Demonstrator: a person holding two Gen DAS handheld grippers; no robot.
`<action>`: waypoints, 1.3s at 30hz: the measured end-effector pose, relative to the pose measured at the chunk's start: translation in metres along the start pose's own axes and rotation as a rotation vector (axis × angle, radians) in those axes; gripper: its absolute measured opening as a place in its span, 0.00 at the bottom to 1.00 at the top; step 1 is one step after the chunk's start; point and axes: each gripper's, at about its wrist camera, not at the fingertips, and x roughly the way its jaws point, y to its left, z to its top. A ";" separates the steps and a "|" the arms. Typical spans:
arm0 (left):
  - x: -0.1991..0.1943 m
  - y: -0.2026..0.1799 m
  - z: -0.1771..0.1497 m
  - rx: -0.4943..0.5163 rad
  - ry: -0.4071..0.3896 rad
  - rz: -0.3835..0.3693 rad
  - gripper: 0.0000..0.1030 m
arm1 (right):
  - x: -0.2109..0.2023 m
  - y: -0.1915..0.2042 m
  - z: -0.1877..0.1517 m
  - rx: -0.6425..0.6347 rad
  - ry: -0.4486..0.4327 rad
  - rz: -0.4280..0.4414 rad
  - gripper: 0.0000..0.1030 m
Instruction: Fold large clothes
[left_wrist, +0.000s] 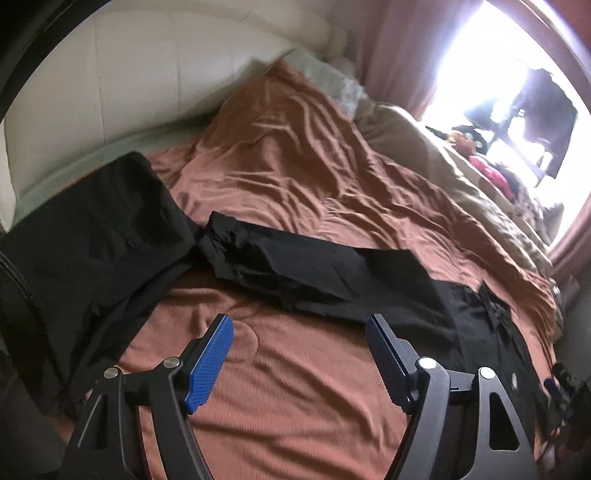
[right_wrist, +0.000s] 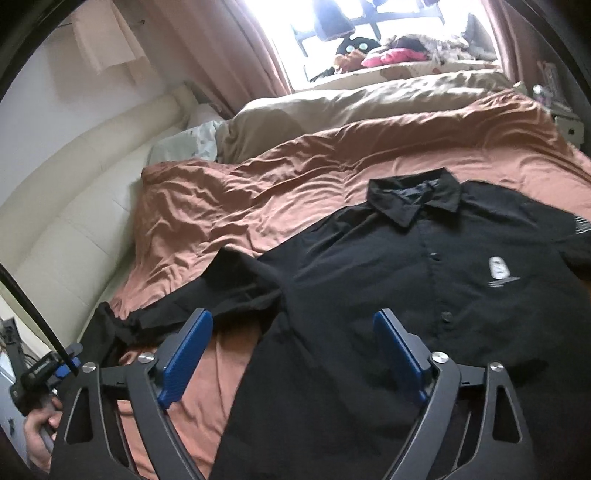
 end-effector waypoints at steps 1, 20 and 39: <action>0.012 0.002 0.003 -0.012 0.012 0.007 0.73 | 0.009 0.000 0.003 0.008 0.009 0.012 0.84; 0.175 0.021 0.008 -0.147 0.175 0.183 0.22 | 0.158 -0.032 0.049 0.185 0.241 0.093 0.27; 0.058 -0.083 0.080 0.066 -0.070 0.006 0.01 | 0.233 -0.043 0.038 0.312 0.314 0.178 0.07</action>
